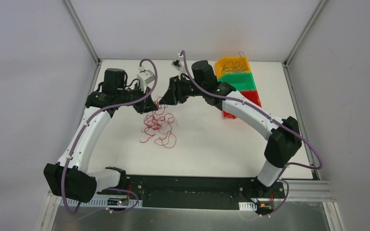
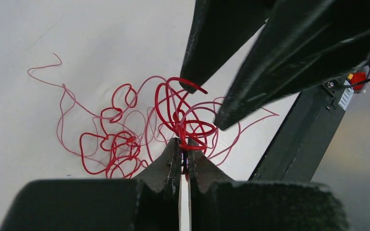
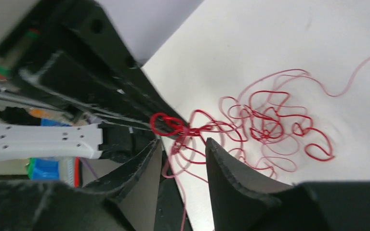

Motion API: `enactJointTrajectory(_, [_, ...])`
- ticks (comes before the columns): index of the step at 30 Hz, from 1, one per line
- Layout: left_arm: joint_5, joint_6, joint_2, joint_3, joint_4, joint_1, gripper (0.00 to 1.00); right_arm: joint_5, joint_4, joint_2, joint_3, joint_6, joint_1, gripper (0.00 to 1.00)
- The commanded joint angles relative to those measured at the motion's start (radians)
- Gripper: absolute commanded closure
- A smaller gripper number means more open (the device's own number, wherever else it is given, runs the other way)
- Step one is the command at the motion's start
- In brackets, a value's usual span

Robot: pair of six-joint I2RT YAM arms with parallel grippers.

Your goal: Untangle the cables

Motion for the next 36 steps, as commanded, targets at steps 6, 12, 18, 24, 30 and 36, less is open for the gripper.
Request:
enactJointTrajectory(6, [0.075, -0.027, -0.017, 0.040, 0.005, -0.005, 1.00, 0.231, -0.053, -0.020, -0.032, -0.158, 0.003, 0.66])
enactJointTrajectory(12, [0.116, -0.043, -0.001, 0.049, 0.005, -0.005, 1.00, 0.185, -0.032, -0.015, -0.037, -0.169, 0.003, 0.63])
enactJointTrajectory(18, [0.163, -0.065, 0.010, 0.064, 0.004, -0.005, 1.00, 0.070, 0.028, -0.018, -0.044, -0.191, 0.003, 0.58])
enactJointTrajectory(24, [0.211, -0.090, 0.020, 0.062, 0.005, -0.005, 1.00, 0.057, 0.110, -0.062, -0.099, -0.344, 0.003, 0.50])
enactJointTrajectory(30, [0.210, -0.103, 0.008, 0.054, 0.001, -0.004, 1.00, 0.142, 0.242, -0.127, -0.195, -0.452, 0.003, 1.00])
enactJointTrajectory(36, [0.150, -0.071, -0.044, 0.022, -0.052, 0.012, 0.92, 0.355, 0.275, -0.169, -0.213, -0.412, -0.015, 1.00])
